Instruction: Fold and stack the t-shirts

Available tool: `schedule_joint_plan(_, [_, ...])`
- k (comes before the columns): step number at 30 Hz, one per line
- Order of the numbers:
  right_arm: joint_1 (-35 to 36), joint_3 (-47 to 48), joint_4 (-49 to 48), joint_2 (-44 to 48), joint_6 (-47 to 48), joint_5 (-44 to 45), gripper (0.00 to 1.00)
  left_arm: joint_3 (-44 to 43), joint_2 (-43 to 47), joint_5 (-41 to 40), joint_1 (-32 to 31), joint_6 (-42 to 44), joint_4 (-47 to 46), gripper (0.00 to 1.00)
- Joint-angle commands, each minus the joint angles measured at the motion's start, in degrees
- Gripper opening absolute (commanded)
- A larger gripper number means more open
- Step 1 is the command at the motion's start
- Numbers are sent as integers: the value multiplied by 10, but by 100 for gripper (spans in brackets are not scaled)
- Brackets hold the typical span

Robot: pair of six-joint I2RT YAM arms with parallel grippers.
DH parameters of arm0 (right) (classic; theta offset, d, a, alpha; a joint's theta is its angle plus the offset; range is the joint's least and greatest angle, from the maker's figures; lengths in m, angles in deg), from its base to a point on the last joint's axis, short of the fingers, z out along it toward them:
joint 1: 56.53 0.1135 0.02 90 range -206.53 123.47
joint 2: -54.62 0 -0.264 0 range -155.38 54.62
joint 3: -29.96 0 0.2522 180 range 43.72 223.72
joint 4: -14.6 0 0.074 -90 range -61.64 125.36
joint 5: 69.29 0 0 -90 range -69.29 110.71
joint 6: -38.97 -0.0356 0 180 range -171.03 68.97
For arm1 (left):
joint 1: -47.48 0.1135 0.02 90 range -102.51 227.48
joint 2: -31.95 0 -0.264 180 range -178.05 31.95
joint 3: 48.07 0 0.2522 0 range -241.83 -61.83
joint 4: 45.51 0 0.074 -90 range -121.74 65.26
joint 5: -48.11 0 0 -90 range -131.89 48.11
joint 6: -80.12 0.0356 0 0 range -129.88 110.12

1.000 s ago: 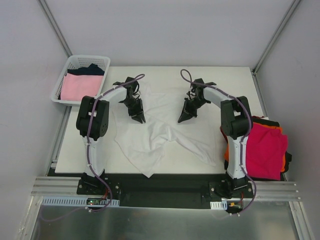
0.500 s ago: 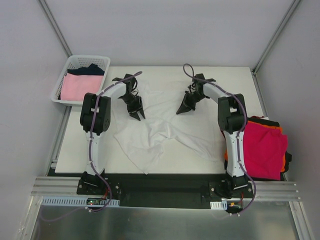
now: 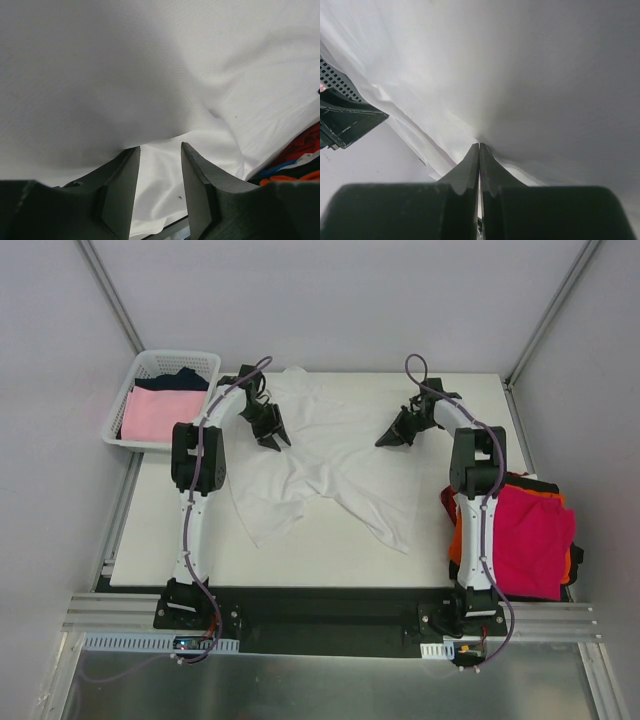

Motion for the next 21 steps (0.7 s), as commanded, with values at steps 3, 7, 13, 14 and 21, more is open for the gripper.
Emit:
schedule_joint_plan(3, [1,13,-3,8,3,-12,1,53,32,-34,-2,15,15,54])
schedule_joint_plan(7, [-4,6,-3,14,2,-9,1,65,73,-42,-16,22,15,77])
schedule_joint_plan(13, [-15,15,-8,30,1,-26,2,101,139,-41,-33,16,15,86])
schedule_joint_plan(14, [-15,11,-8,45,2,-28,2,115,148,-43,-40,17,15,86])
schedule_joint_plan(21, [0,-105,-33,147,7,-46,3,182,251,-54,-75,21,15,87])
